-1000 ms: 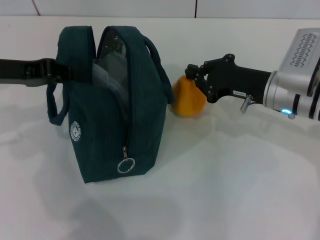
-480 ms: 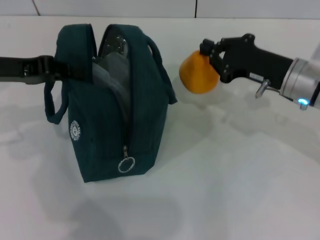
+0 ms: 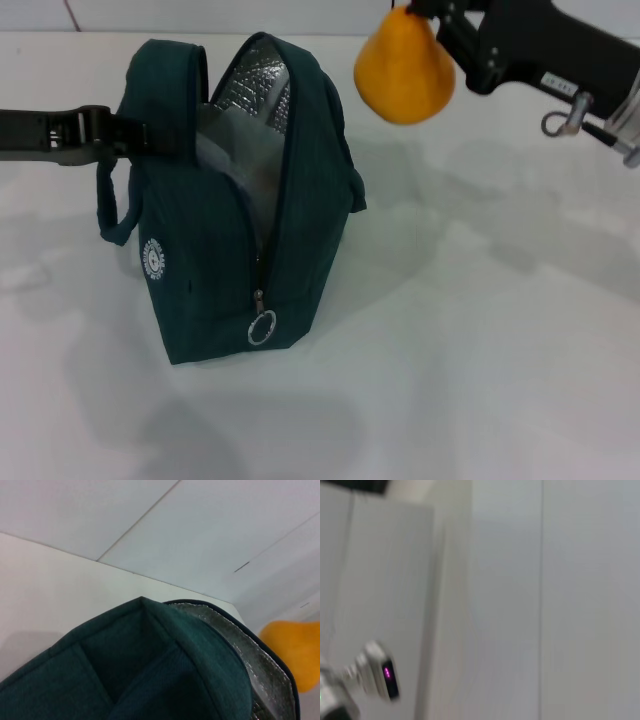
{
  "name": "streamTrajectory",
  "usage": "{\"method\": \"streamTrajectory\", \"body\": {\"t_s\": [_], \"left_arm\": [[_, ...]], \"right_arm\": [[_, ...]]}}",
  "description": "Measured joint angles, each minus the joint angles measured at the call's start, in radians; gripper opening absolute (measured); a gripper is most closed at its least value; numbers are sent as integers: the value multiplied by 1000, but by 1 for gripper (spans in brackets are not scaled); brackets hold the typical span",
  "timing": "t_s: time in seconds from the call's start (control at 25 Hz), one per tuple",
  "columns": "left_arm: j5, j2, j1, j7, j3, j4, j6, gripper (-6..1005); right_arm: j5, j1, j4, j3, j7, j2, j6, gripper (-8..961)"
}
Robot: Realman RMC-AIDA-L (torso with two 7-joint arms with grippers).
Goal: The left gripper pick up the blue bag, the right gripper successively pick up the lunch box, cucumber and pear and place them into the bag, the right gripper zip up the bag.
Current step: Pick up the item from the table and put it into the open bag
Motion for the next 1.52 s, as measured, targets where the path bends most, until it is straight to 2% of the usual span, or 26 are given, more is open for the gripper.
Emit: {"method": "streamTrajectory", "body": {"t_s": [0.2, 0.48, 0.64, 0.96, 1.52], "left_arm": [[-1, -2, -3, 3, 1, 0, 5, 37], [-1, -4, -3, 5, 1, 0, 6, 37], [-1, -10, -12, 8, 3, -1, 6, 37], [-1, -12, -16, 9, 2, -1, 5, 37], [-1, -3, -5, 9, -14, -1, 1, 36]], "right_arm": [[-1, 37, -25, 11, 29, 5, -32, 28], [-61, 163, 19, -5, 58, 43, -22, 28], [-67, 220, 42, -65, 62, 51, -12, 29], [-41, 227, 50, -158, 73, 52, 18, 29], [-48, 197, 113, -201, 77, 52, 33, 30]]}}
